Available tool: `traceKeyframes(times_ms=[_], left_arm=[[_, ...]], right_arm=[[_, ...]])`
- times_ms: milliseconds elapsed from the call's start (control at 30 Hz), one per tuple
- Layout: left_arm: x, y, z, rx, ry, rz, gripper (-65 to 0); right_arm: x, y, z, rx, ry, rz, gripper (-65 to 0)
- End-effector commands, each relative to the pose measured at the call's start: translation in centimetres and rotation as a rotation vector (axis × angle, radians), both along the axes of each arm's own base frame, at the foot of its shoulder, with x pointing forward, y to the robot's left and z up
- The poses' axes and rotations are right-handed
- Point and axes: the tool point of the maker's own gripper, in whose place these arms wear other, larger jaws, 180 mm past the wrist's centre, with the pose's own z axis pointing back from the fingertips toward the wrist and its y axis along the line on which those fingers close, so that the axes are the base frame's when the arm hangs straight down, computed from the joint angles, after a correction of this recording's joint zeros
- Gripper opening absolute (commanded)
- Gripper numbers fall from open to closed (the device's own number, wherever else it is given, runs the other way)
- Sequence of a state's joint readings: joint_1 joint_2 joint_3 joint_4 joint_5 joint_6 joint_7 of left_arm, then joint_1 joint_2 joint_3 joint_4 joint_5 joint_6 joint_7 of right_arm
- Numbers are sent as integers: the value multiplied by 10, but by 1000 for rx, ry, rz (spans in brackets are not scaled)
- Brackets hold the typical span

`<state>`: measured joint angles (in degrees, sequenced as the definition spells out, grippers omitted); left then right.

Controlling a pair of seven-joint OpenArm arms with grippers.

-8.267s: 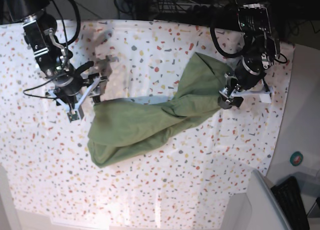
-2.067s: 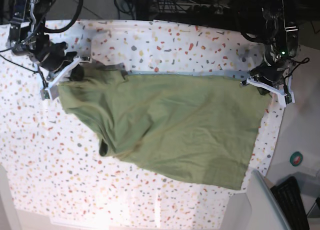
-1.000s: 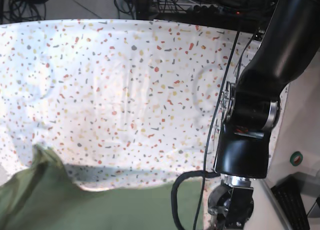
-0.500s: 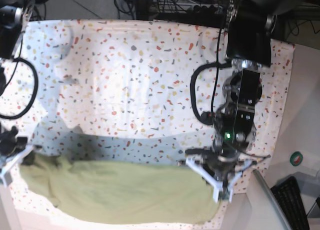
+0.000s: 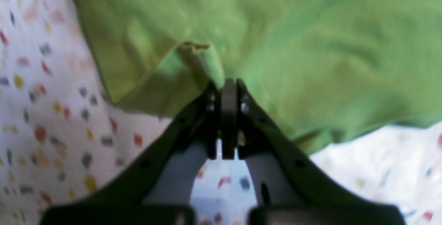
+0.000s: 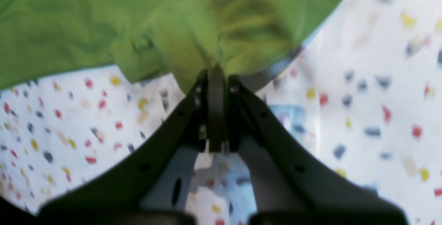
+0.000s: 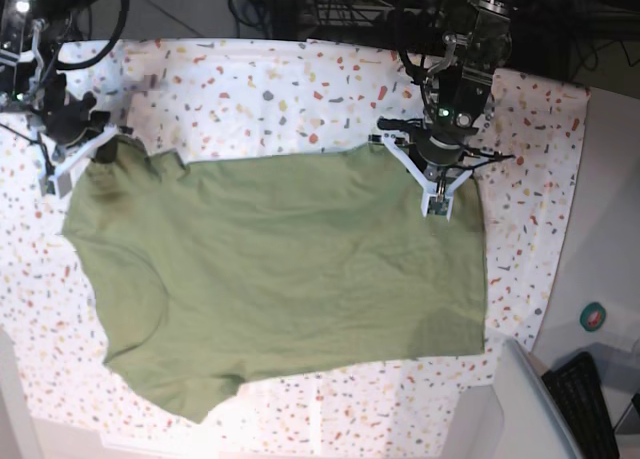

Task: Layout the t-shirt on the table in an organized manner, then fold the t-shirt properly
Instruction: 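Lift the shirt with both grippers and spread it flat on the cloth, then grasp the shirt edge with both grippers and fold it over lengthwise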

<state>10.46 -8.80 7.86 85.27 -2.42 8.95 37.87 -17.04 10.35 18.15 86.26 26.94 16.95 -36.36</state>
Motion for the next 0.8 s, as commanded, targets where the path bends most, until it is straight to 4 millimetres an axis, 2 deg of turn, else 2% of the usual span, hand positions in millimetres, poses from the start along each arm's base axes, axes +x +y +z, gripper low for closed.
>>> traceKeyframes(times_ms=[0, 133, 300, 433, 600, 667, 767], left_arm=[[8, 11, 10, 14, -46, 22, -650], [-6, 36, 6, 24, -26, 98, -650], [-11, 39, 15, 32, -47, 98, -650], [-21, 30, 33, 12, -84, 82, -650], [-68, 23, 25, 1, -17, 73, -650], [-91, 21, 18, -4, 29, 74, -650], [-117, 20, 10, -3, 85, 75, -650]], right_arm=[[7, -4, 14, -11, -53, 5, -650], [-14, 7, 12, 1, -33, 8, -650], [-27, 6, 7, 0, -6, 4, -650], [-37, -26, 10, -34, -5, -84, -650], [-72, -53, 8, -75, 45, -145, -650], [-90, -43, 8, -62, 61, -126, -650], [-105, -29, 17, -36, 44, -121, -650]])
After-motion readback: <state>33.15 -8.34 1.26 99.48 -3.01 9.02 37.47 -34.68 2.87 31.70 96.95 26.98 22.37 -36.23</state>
